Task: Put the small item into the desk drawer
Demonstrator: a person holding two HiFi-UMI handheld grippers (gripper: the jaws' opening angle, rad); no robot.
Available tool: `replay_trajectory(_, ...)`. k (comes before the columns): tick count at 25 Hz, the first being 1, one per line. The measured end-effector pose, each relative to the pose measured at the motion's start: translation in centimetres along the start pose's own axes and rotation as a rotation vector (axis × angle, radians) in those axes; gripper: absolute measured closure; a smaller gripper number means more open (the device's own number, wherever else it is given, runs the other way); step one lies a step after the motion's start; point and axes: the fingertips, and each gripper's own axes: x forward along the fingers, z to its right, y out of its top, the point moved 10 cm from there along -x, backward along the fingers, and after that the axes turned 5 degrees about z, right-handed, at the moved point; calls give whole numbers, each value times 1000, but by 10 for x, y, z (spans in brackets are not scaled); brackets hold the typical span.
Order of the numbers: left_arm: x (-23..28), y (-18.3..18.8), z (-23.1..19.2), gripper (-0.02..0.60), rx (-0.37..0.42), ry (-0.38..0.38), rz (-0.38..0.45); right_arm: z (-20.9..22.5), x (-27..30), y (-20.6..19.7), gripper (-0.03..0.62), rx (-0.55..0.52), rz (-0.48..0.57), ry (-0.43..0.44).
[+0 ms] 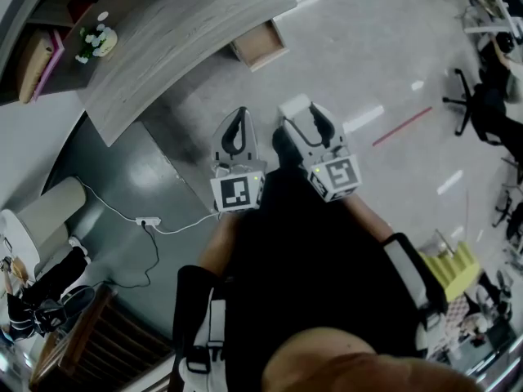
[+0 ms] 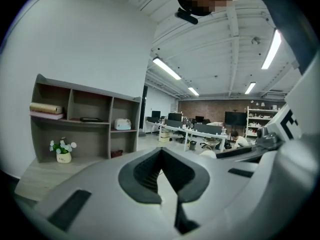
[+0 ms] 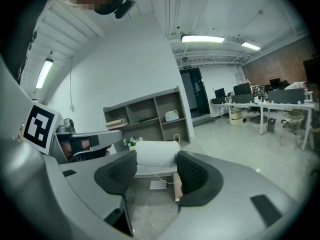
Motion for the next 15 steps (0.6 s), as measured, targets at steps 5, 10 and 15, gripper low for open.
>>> replay_trajectory(5,36,1,12,589,-11,51,-15,40,18,3,342,5,-31,25)
replay_trajectory(10,61,-1,18,589,-12,101,-18,68,37,6,342,33,-56,65)
replay_trajectory(15,71,-3,25,589,-18,140,-22,86,49,6,342,34,-64,80)
